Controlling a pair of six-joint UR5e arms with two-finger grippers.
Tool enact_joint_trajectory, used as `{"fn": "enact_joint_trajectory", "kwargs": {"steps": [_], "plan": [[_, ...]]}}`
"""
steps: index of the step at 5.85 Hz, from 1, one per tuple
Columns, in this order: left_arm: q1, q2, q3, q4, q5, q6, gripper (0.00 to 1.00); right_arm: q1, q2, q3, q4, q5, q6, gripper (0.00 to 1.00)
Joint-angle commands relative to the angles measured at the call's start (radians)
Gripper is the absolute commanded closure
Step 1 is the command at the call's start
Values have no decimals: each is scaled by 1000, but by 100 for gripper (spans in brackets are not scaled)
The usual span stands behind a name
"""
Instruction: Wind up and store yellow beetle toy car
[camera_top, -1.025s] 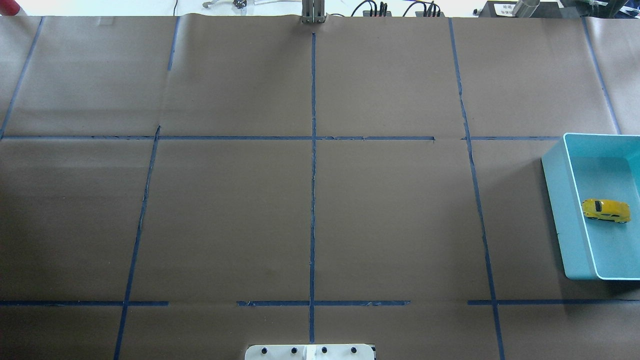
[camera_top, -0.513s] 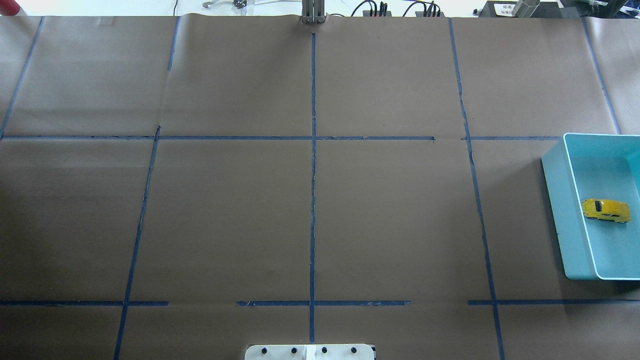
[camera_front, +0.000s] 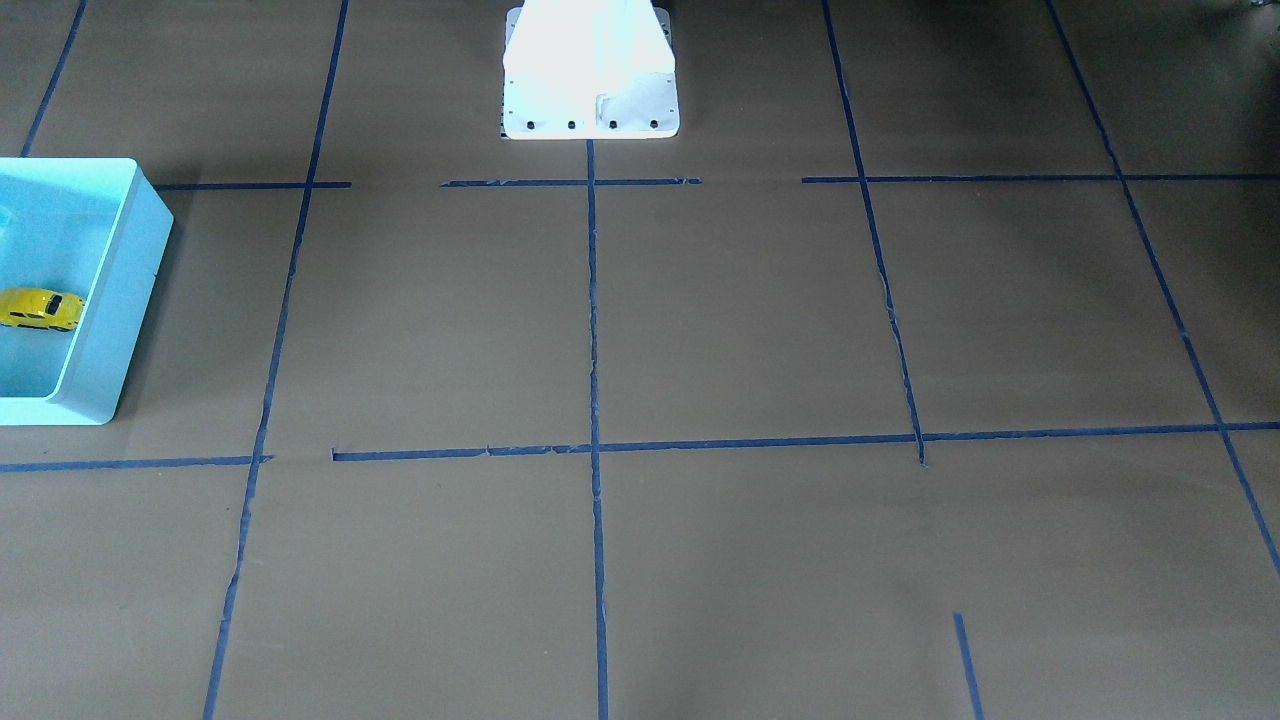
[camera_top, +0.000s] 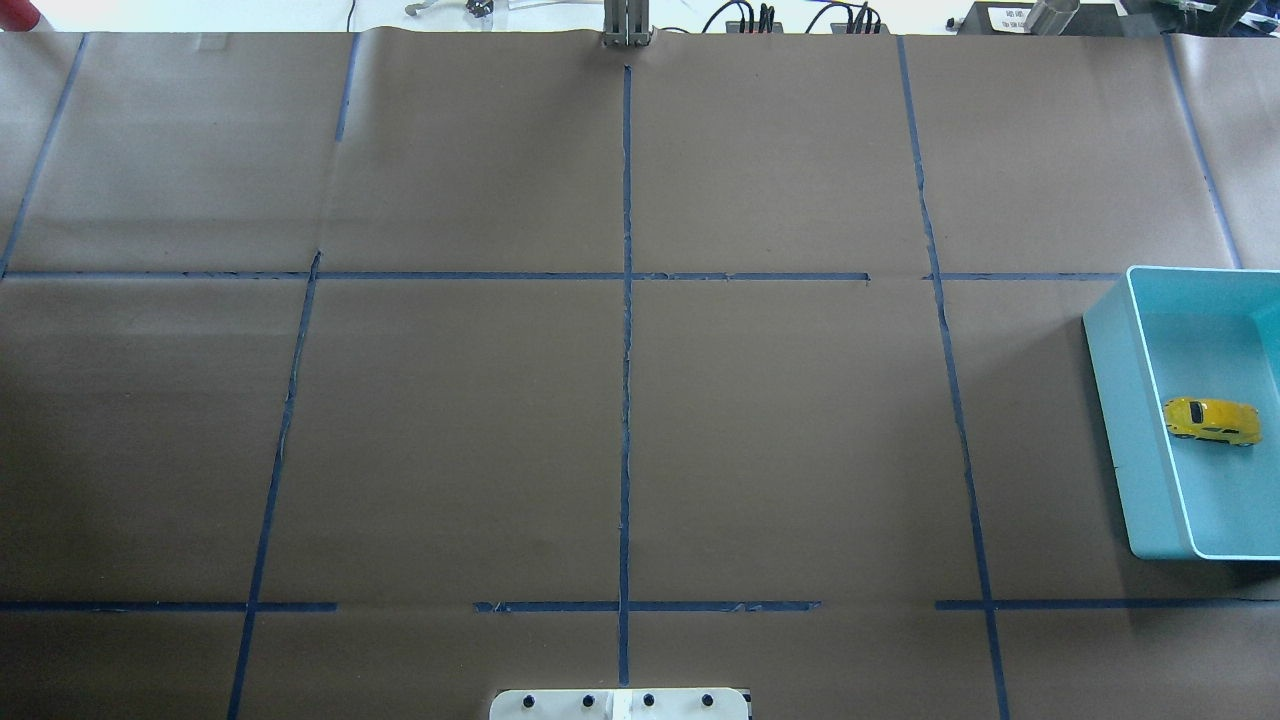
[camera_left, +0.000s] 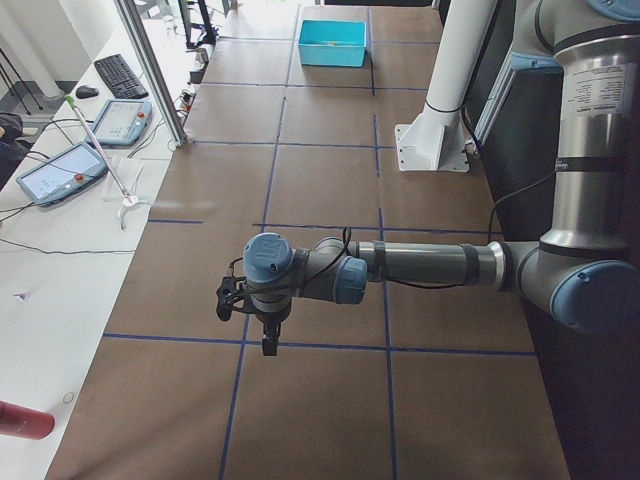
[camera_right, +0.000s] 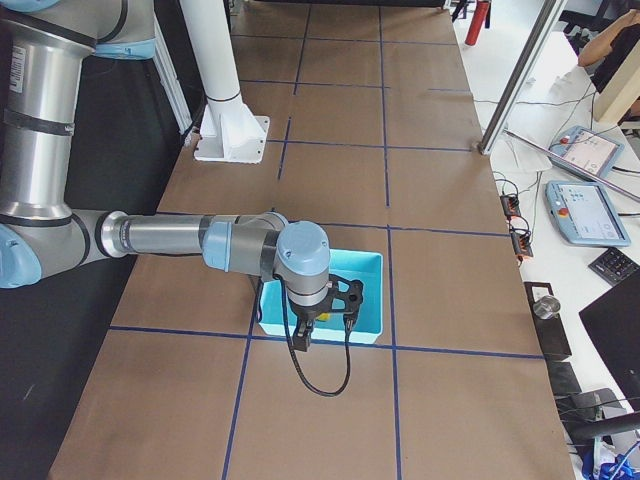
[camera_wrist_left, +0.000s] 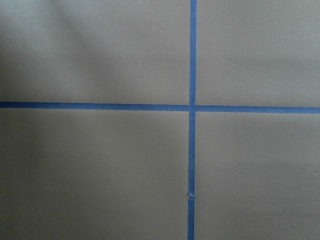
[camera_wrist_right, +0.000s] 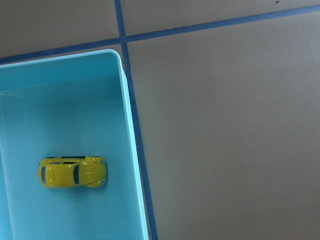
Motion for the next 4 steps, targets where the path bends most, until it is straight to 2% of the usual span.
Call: {"fn": "enact_joint_trajectory", "kwargs": {"steps": [1, 4], "plan": [[0, 0, 0, 0, 0, 0, 0, 0, -2, 0, -2, -1, -1, 0], [0, 0, 0, 1, 0, -2, 0, -2, -8, 3, -2, -1, -4, 0]]}}
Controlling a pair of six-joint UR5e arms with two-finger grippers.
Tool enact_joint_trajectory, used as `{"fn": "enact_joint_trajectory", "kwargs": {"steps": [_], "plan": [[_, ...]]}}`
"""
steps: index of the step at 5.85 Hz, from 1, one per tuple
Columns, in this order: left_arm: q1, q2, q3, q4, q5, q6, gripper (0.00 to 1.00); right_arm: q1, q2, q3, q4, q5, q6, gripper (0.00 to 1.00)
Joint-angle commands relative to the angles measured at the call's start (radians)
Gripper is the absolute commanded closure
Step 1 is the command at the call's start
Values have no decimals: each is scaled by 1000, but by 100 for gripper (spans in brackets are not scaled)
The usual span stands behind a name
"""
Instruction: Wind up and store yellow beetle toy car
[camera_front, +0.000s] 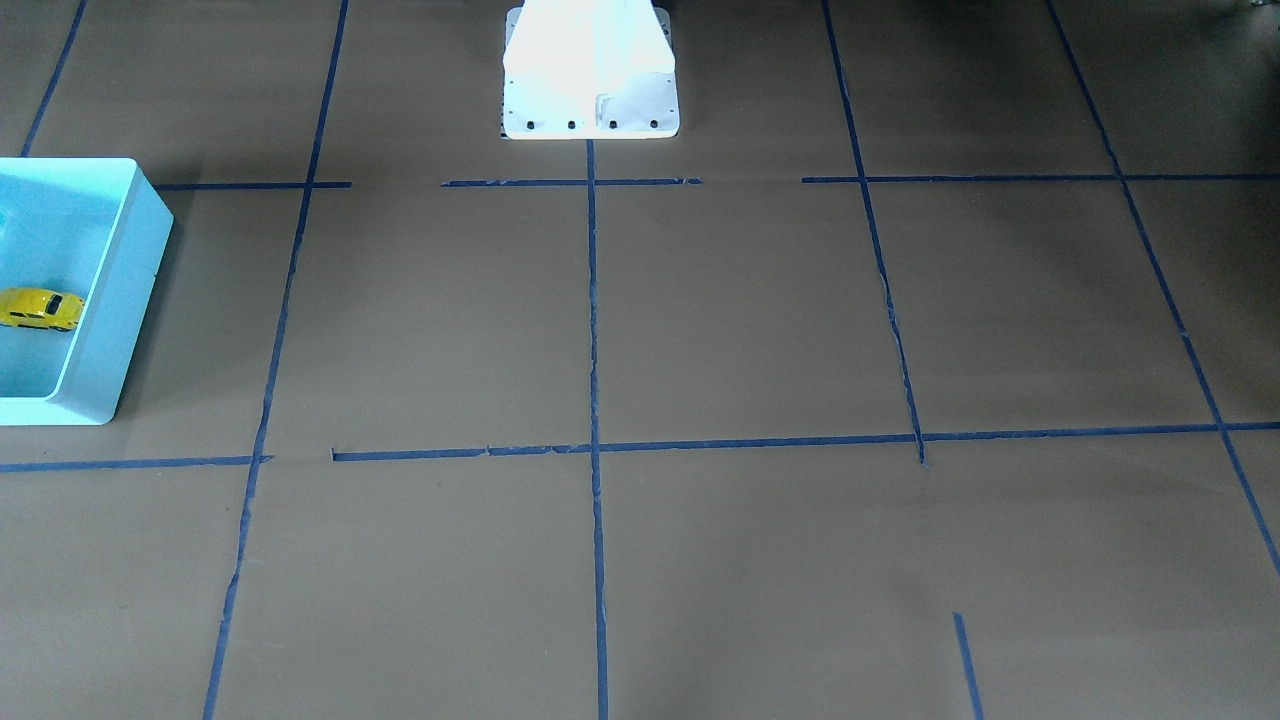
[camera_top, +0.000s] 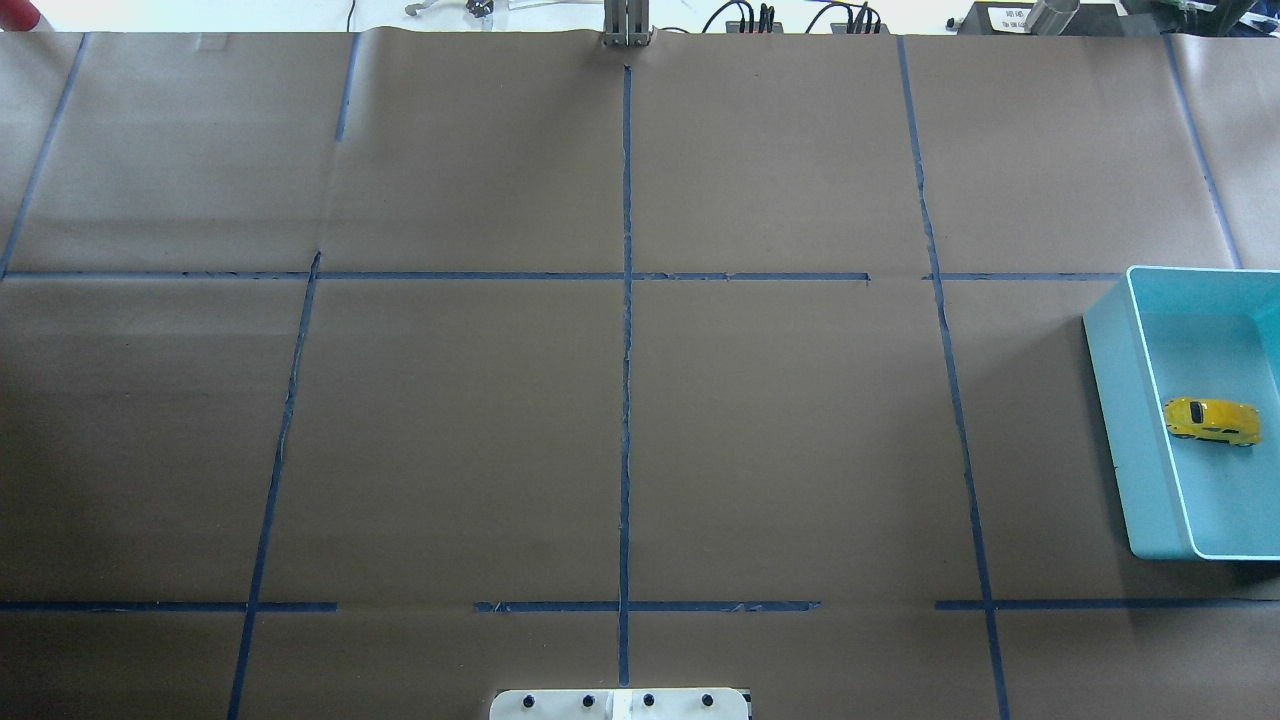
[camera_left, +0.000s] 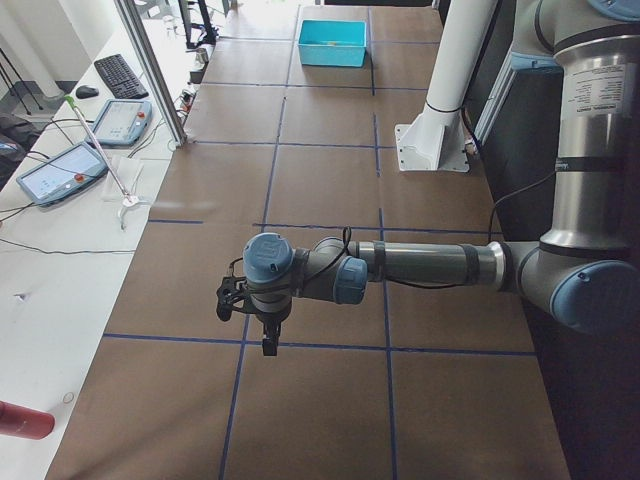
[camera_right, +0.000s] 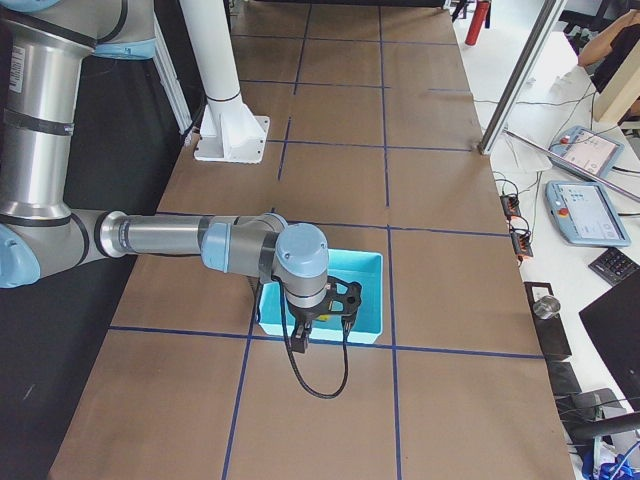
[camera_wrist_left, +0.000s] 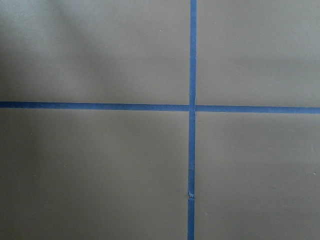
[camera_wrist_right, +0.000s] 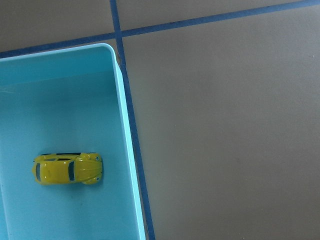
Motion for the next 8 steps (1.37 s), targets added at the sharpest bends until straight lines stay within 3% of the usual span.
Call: {"fn": "enact_joint_trajectory", "kwargs": {"steps": [1, 8], "plan": [[0, 0, -2, 0, 2, 0, 0, -8, 1, 3, 0, 5, -1, 0], [0, 0, -2, 0, 2, 0, 0, -24, 0, 9, 0, 5, -1, 0]]}}
